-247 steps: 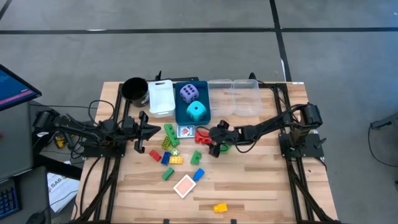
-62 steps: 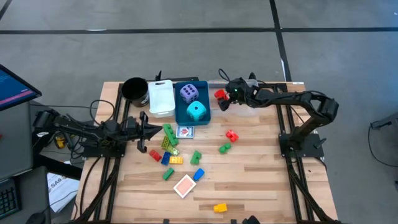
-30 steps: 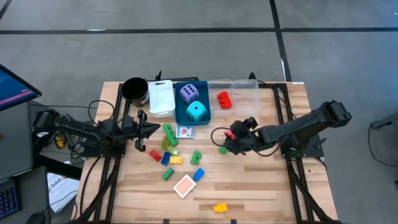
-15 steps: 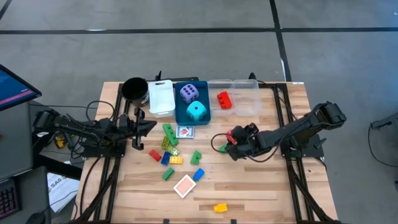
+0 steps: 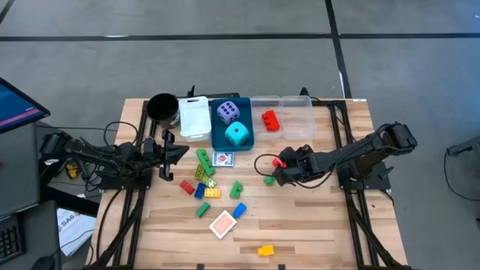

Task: Pick & Place Toys
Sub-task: Put the red 2 stud game piece into the left transparent bin

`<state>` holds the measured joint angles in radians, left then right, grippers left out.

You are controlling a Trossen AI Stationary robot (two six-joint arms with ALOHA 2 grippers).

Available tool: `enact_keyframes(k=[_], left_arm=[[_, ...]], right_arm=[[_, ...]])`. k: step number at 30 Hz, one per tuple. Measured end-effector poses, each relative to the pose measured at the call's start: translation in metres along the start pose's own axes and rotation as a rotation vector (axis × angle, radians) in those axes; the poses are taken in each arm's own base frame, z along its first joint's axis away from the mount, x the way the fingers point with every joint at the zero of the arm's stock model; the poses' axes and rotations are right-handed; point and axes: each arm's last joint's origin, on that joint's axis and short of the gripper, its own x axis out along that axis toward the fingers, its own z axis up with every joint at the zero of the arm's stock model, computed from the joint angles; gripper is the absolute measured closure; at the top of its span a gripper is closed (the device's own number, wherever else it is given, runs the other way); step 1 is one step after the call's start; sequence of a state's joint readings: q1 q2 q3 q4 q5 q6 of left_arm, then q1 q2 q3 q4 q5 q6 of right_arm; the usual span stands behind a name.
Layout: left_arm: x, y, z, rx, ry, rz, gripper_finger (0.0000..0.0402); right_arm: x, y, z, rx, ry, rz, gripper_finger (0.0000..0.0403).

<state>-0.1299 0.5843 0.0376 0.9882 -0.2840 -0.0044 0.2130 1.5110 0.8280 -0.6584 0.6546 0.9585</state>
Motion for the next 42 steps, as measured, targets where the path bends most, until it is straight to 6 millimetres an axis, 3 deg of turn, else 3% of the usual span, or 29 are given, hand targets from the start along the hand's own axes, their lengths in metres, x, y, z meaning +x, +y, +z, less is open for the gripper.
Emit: enact_keyframes(k=[3, 9, 13, 30, 42], left_arm=[[0.0, 0.0, 0.0, 0.0, 0.0, 0.0, 0.0399], [0.0, 0.0, 0.0, 0.0, 0.0, 0.0, 0.0399], [0.0, 0.0, 0.0, 0.0, 0.0, 0.0, 0.0399], [0.0, 0.0, 0.0, 0.0, 0.001, 0.0, 0.0399], [0.0, 0.0, 0.0, 0.0, 0.001, 0.0, 0.0399]], right_arm=[[0.0, 0.002, -0.004, 0.003, -0.027, 0.018, 0.0059], [0.02, 0.001, -0.041, 0.072, -0.106, 0.138, 0.0058], [0.028, -0.003, -0.054, 0.124, -0.144, 0.175, 0.0058], [0.037, -0.014, -0.064, 0.14, -0.194, 0.146, 0.0058], [0.038, -0.014, -0.064, 0.031, -0.181, 0.144, 0.0058]])
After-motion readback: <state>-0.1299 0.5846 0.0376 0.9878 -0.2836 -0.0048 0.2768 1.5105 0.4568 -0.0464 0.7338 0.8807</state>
